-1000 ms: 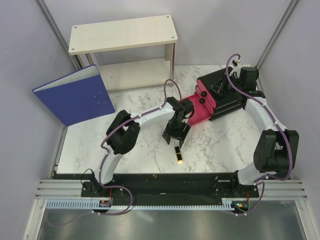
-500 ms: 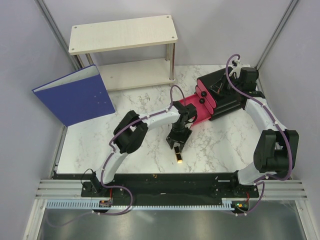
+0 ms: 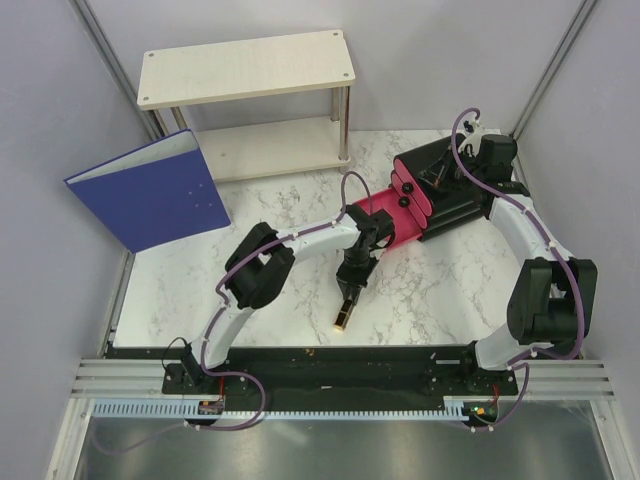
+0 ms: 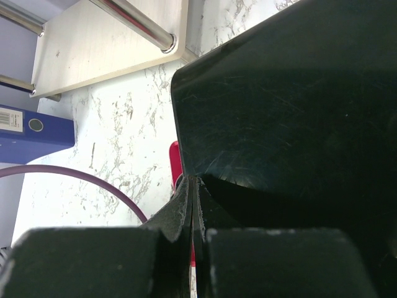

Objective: Organize the makeup

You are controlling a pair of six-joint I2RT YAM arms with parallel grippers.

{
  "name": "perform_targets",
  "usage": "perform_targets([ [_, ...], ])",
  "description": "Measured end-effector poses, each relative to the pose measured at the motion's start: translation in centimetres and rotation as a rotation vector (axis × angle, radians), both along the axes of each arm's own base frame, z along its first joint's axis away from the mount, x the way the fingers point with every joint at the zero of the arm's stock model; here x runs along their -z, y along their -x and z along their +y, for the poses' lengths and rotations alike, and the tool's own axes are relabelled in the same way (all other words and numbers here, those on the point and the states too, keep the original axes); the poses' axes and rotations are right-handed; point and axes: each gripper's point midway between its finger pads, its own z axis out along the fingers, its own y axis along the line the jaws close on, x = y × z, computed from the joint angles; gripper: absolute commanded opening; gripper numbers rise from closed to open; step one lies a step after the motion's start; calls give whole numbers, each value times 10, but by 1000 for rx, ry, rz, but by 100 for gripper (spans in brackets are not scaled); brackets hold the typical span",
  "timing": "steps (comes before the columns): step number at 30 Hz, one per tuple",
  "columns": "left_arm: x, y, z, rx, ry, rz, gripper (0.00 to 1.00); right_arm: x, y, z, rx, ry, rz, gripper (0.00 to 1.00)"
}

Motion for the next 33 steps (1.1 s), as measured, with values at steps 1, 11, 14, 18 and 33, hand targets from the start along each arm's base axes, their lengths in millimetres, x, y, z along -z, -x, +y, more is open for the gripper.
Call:
perform_targets([
  [1, 0, 0, 1, 1, -3, -5, 2, 0, 0, 0, -1, -1, 0, 0],
  [11, -23, -36, -13, -6, 35, -151, 2, 0, 0, 2, -6, -11, 1, 0],
  [14, -49, -61, -30, -27, 117, -224, 2, 0, 0, 2, -7, -11, 2, 0],
  [18, -86, -100, -43, -73, 224, -317, 2, 0, 0, 2, -7, -12, 2, 0],
  [33, -124, -224, -40, -391, 542, -356, 2, 1, -2, 5, -14, -21, -3, 0],
])
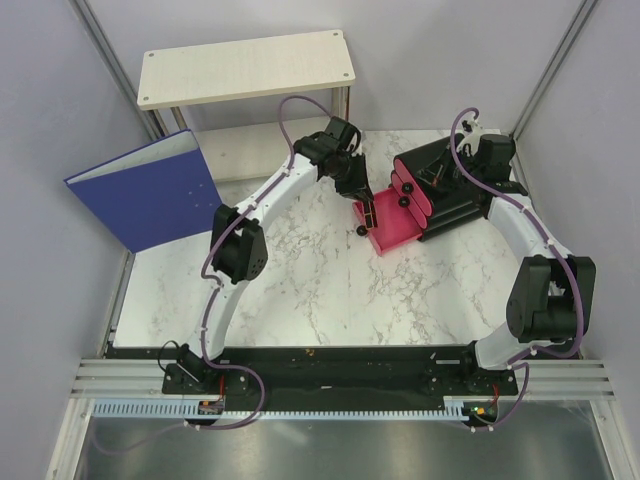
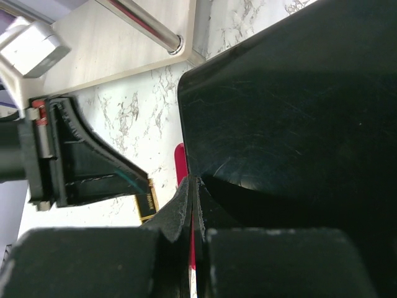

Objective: Organize the makeup

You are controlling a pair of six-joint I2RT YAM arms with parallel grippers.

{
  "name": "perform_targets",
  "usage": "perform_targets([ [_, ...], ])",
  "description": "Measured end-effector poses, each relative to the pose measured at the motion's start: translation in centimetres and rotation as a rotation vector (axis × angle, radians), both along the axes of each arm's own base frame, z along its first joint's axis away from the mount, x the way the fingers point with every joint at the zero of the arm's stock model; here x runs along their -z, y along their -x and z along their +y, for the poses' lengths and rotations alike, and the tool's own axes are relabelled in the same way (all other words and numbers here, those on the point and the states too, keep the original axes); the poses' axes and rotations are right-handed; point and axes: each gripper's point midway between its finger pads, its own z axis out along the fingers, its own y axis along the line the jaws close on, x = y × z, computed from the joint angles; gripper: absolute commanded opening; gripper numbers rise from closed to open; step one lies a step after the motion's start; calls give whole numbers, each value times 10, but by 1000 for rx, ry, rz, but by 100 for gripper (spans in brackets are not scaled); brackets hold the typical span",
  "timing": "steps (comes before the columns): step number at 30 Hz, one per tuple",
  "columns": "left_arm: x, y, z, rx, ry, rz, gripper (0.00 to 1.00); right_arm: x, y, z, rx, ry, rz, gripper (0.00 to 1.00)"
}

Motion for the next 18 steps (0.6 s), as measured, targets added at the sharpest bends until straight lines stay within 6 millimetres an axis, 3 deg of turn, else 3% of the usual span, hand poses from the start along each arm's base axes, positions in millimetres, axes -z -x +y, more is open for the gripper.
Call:
perform_targets([
  [7, 21, -12, -23, -32, 113, 79, 11, 0, -2, 2, -5, 1, -8, 0],
  [11, 33, -14, -28, -49, 121, 105, 32, 0, -2, 2, -5, 1, -8, 0],
  [18, 29, -16, -34, -61, 155, 111, 50, 0, -2, 2, -5, 0, -8, 0],
])
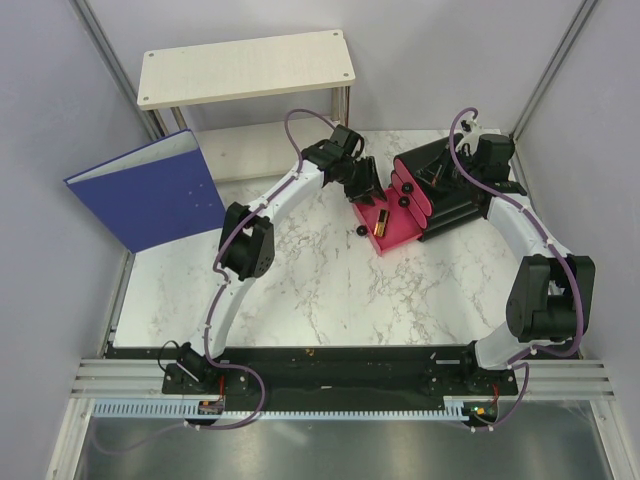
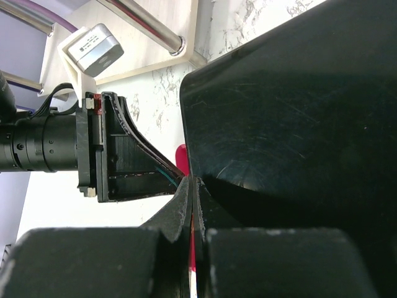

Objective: Organize the makeup

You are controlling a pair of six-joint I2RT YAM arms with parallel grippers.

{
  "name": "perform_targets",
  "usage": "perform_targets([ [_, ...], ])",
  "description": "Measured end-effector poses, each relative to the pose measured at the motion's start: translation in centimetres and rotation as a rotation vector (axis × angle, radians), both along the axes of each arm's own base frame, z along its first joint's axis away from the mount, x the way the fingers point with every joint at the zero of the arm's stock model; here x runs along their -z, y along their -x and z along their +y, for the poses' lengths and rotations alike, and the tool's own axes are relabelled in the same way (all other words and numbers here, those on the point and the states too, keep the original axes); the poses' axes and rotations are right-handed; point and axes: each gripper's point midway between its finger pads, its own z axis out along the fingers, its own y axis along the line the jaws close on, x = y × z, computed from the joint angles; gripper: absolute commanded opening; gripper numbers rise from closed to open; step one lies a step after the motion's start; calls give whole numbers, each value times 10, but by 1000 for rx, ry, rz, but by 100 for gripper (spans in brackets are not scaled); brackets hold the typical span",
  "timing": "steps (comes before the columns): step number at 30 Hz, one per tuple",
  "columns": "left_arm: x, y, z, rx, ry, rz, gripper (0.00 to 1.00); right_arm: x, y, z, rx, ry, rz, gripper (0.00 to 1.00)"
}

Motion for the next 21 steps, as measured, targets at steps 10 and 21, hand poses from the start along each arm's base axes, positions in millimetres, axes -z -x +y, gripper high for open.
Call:
perform_targets([
  [10, 4, -1, -1, 1, 10, 2, 54, 0, -1, 1, -1, 0, -2, 0],
  [21, 45, 42, 50, 32, -156, 44, 54, 0, -1, 1, -1, 0, -2, 0],
])
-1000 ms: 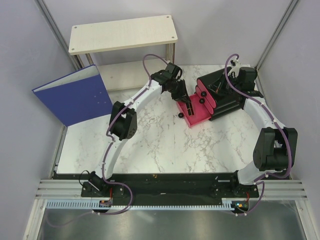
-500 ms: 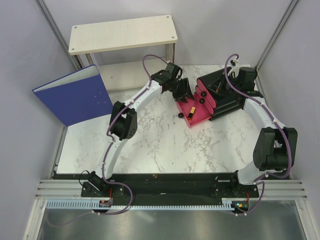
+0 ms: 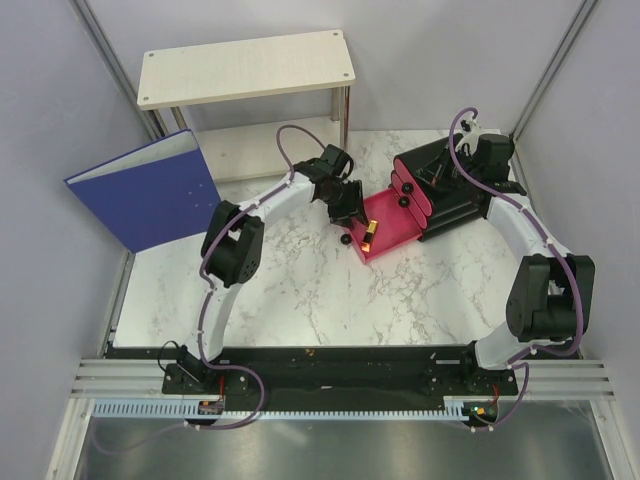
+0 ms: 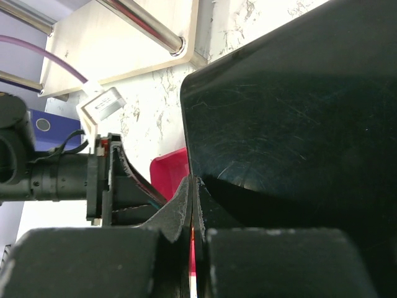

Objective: Organize the makeup

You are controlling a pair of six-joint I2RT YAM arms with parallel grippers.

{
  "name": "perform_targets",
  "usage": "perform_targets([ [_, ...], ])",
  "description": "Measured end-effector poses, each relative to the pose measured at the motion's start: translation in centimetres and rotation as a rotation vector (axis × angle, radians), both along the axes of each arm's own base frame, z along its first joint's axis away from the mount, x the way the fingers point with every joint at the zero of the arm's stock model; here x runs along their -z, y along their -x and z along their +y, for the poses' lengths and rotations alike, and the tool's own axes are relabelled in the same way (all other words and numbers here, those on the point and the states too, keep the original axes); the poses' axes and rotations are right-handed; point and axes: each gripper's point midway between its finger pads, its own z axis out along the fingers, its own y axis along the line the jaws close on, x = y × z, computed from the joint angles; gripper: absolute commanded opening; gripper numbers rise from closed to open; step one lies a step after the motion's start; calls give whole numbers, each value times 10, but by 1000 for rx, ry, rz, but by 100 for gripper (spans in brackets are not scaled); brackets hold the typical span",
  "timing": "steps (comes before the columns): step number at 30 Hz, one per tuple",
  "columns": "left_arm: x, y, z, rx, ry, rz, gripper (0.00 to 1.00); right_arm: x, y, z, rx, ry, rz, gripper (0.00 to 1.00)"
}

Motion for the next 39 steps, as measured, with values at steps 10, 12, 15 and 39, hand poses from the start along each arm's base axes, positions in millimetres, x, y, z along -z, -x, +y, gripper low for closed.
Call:
perform_targets([
  [10, -12, -7, 11, 19, -36, -109, 52, 0, 0, 0, 0, 0, 0, 0],
  [12, -20, -10, 12, 20, -31, -133, 41, 0, 0, 0, 0, 0, 0, 0],
  [15, -31, -8, 18, 22, -26, -162, 7, 1, -1, 0, 1, -2, 0, 0],
  [39, 52, 42, 60, -10, -142, 72, 2, 1, -6, 2, 0, -8, -7, 0],
])
